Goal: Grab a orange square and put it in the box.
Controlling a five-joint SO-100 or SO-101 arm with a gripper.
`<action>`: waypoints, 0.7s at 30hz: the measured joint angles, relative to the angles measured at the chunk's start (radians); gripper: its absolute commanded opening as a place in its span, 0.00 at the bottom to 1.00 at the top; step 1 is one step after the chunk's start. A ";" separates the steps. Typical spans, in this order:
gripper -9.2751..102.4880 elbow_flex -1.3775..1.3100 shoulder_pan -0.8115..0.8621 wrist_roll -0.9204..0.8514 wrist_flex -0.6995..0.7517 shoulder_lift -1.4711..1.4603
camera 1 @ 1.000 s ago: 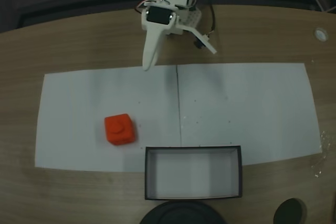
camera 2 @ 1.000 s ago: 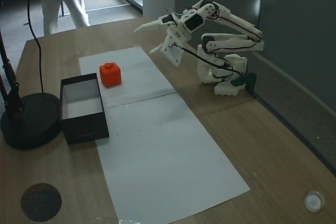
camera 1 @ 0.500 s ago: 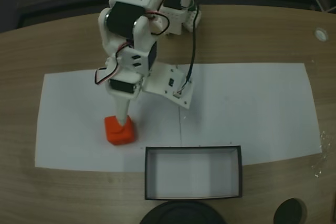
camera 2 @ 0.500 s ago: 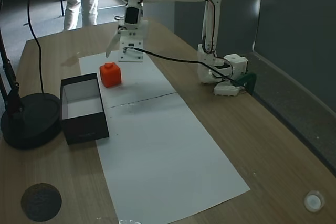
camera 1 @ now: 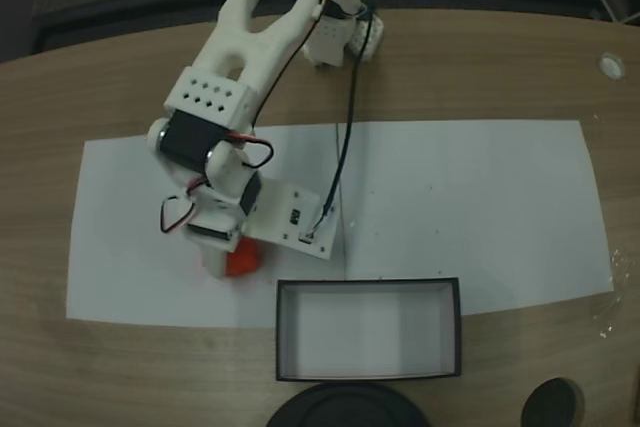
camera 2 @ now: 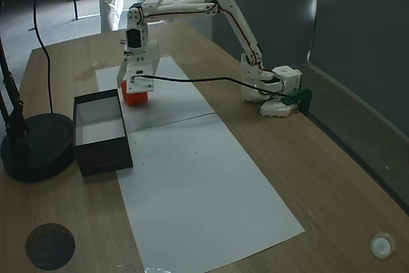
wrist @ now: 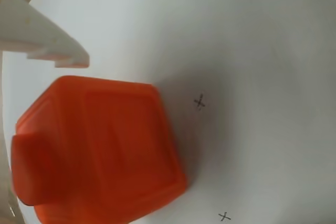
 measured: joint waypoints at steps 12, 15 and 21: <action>0.14 -0.055 -0.035 -0.026 -0.020 -0.037; 0.15 -0.115 -0.106 -0.002 0.055 -0.026; 0.16 -0.425 -0.296 0.009 0.230 0.187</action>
